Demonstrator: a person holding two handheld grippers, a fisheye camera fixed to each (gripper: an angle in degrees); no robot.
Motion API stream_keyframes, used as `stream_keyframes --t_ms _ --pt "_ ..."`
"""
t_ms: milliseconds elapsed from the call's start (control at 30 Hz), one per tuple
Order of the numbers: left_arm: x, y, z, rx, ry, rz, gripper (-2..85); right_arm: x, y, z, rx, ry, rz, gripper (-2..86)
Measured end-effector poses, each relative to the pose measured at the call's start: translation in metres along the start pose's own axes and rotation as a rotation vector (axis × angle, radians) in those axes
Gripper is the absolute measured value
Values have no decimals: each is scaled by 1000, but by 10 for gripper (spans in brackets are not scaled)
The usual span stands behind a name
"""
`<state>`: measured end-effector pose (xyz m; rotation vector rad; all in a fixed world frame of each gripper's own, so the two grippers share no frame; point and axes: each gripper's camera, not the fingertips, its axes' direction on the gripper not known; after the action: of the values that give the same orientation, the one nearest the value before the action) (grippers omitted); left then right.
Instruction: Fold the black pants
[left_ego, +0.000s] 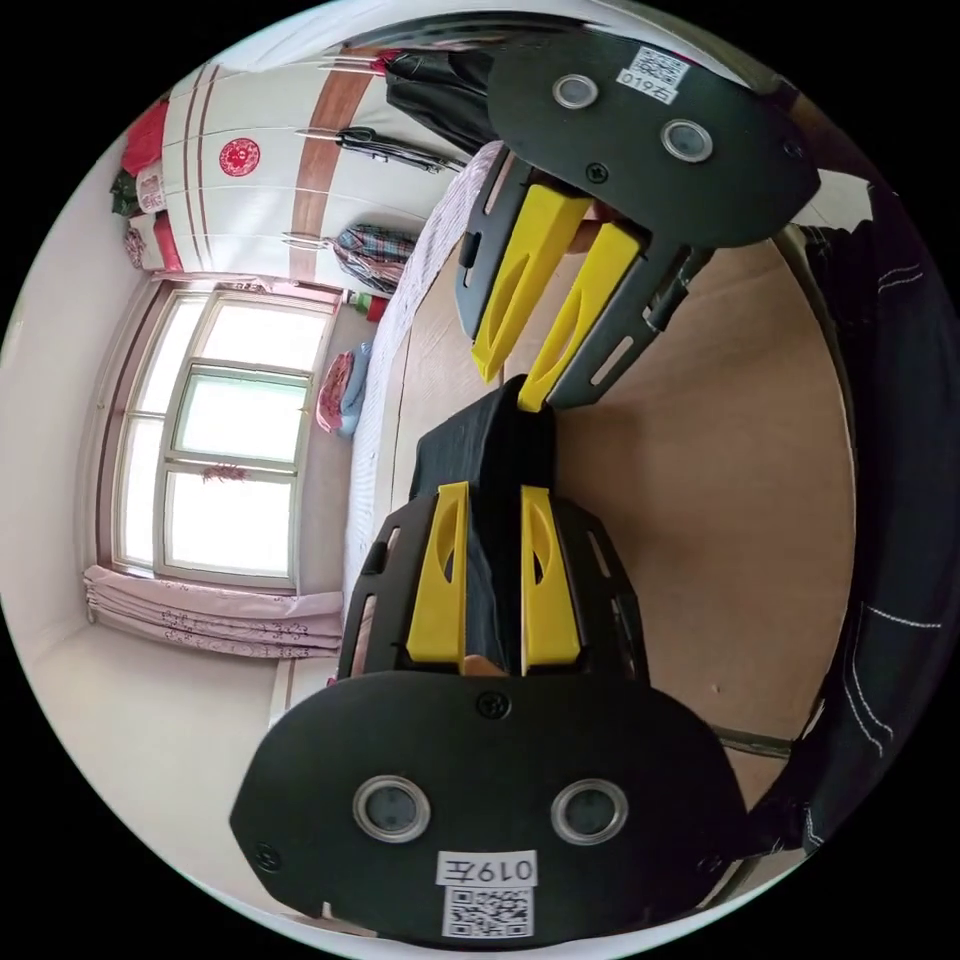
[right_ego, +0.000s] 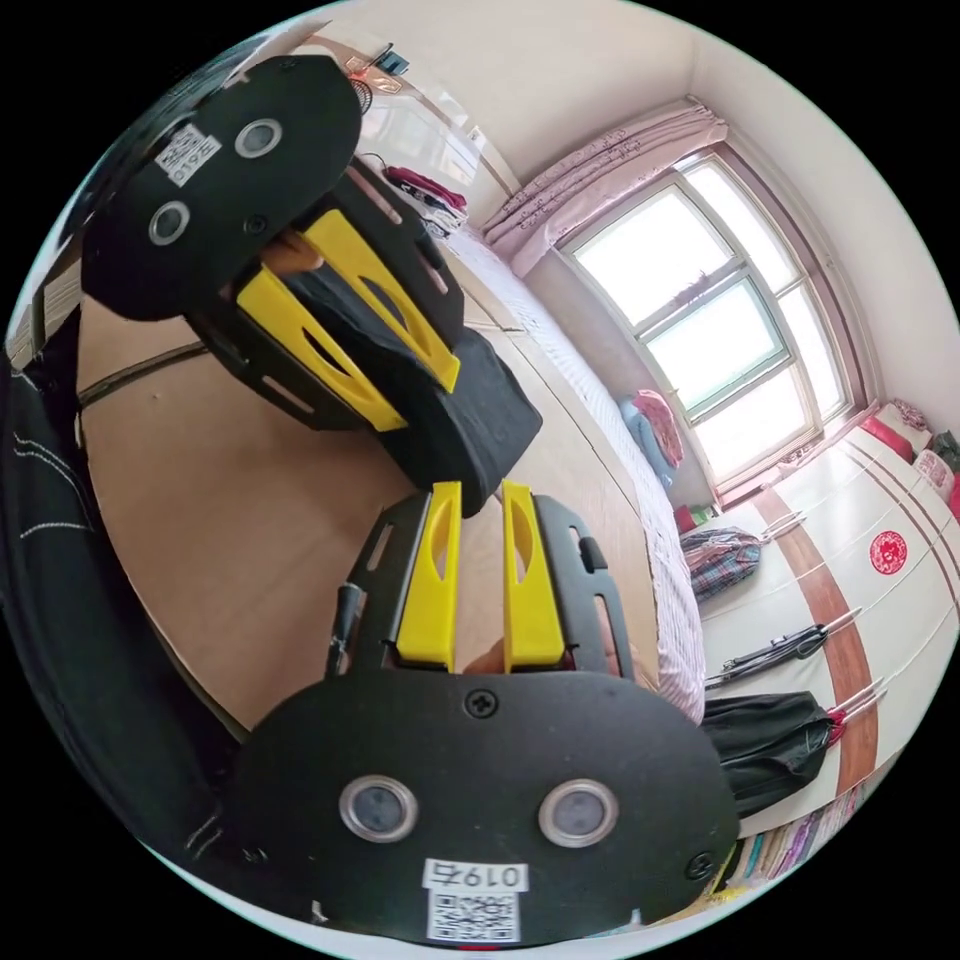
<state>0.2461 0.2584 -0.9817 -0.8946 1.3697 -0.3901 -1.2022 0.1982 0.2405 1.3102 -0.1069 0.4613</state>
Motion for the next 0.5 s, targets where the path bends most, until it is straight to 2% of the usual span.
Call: stream_keyframes --t_ms 133,300,500 --pt "13 -3 -7 1 -56 -6 35 -8 -3 -11 -4 20 -29 66" --pt "35 8 -21 78 -107 86 17 -37 0 -24 5 104 -165 64" --pt "38 13 -24 120 -42 101 13 -68 -4 -37 -31 130 -303 57"
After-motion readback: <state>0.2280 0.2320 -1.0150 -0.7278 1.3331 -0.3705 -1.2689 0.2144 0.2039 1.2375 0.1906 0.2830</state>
